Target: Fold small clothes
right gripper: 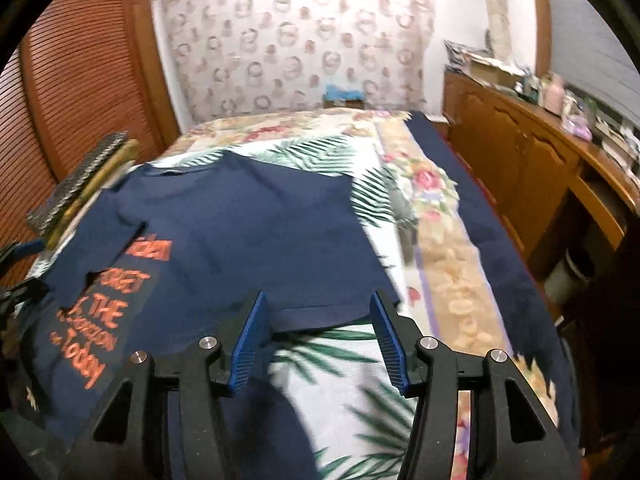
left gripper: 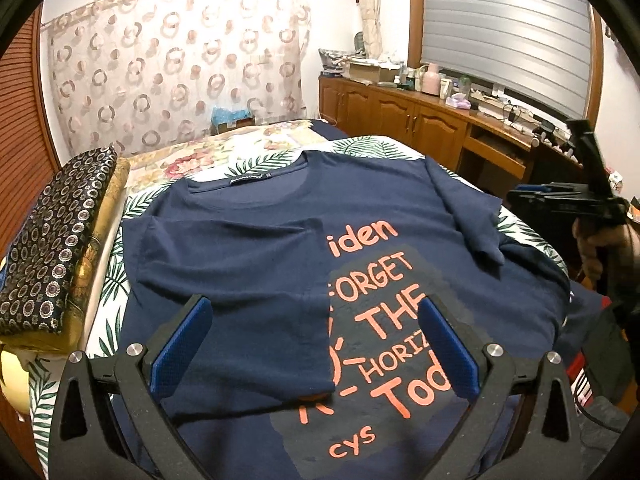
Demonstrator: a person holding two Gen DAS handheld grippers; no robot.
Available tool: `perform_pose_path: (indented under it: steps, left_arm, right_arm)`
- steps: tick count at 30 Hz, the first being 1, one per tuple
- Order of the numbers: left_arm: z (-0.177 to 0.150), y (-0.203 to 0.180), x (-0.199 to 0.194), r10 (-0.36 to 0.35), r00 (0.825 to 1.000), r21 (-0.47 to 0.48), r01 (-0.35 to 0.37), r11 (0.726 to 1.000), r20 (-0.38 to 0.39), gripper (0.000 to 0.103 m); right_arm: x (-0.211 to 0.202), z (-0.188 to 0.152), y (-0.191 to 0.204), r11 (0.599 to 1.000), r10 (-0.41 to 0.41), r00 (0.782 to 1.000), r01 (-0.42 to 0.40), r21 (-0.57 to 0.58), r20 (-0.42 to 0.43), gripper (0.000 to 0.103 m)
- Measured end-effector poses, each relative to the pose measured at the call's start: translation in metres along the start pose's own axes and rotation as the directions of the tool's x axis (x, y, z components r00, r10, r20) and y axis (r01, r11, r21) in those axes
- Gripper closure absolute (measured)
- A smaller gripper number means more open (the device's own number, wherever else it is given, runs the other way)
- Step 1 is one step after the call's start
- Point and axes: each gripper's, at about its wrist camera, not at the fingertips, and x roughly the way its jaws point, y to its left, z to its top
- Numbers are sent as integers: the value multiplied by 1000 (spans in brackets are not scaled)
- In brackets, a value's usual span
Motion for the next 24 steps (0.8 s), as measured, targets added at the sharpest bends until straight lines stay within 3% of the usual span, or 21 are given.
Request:
perform_pose_path:
  steps: [8, 16, 21, 24]
  left_arm:
    - [-2, -5, 5, -10, 1000, -2, 10, 1000, -11, 0]
    - [-6, -3, 7, -14, 1000, -8, 13, 1000, -20, 0]
    - [-7, -2, 6, -13, 1000, -18, 13, 1000, -16, 0]
    - [-8, -1, 5, -11, 1000, -21, 10, 1000, -15, 0]
  right_arm:
    - [44, 14, -10, 1000, -24, 998, 25, 15, -64, 48]
    - [57, 27, -3, 998, -55, 993, 53, -30, -101, 49]
    - [50, 30, 2, 998, -50, 994, 46, -50, -93, 66]
    - [51, 30, 6, 996, -50, 995, 44, -80, -85, 91]
